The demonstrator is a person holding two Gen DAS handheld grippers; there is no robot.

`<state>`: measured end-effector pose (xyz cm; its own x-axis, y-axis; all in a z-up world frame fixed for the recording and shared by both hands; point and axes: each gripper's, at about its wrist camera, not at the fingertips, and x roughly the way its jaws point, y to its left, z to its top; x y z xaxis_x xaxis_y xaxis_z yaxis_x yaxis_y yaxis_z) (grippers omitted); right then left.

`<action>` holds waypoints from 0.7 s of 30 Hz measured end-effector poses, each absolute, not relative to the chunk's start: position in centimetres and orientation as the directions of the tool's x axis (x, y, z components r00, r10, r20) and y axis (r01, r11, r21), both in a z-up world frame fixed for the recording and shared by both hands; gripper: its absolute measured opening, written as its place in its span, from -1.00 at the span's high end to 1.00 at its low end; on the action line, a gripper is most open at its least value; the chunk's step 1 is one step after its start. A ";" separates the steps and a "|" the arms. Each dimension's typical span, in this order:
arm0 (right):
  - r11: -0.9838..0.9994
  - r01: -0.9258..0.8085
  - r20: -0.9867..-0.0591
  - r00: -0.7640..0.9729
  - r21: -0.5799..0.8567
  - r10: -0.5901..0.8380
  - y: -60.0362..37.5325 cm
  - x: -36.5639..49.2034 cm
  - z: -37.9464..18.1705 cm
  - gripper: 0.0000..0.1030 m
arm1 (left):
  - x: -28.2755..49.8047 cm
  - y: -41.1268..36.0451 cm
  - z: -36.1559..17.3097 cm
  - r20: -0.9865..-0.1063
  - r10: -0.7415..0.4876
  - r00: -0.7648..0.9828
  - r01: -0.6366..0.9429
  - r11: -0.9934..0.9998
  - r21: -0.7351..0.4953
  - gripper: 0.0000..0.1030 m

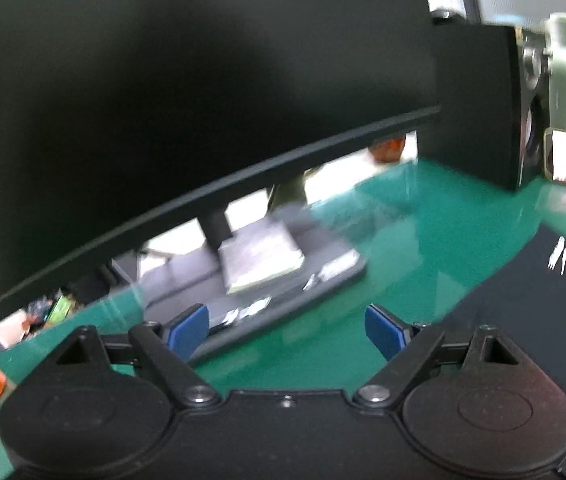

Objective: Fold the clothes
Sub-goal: 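Lay the folded hem flat with the right gripper and open the left gripper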

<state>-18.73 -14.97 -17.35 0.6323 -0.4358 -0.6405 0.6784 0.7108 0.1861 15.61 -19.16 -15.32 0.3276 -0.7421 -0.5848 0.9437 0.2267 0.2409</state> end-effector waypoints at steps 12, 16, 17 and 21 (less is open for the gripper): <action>0.806 0.576 -0.637 0.675 0.139 -0.372 -22.4 -9.7 -15.4 0.72 | 16.1 -7.3 -18.2 -0.617 -0.738 0.274 0.957 0.270 0.102 -0.65; 0.862 0.487 -0.653 0.700 0.139 -0.290 -25.2 -2.8 -15.7 0.72 | 16.6 -6.2 -19.3 -0.645 -0.712 0.279 0.954 0.284 0.099 -0.65; 0.870 0.477 -0.659 0.695 0.125 -0.287 -25.5 -1.4 -16.0 0.72 | 16.7 -6.2 -19.6 -0.647 -0.710 0.278 0.954 0.285 0.097 -0.66; 0.889 0.452 -0.708 0.650 0.071 -0.275 -26.2 2.8 -17.6 0.72 | 17.5 -6.6 -20.1 -0.655 -0.708 0.263 0.953 0.295 0.065 -0.73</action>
<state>2.77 -26.18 -17.62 0.6504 -0.2746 -0.7083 0.4525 0.8890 0.0708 17.49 -6.64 -20.11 0.2634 -0.7081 -0.6551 0.9534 0.2948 0.0647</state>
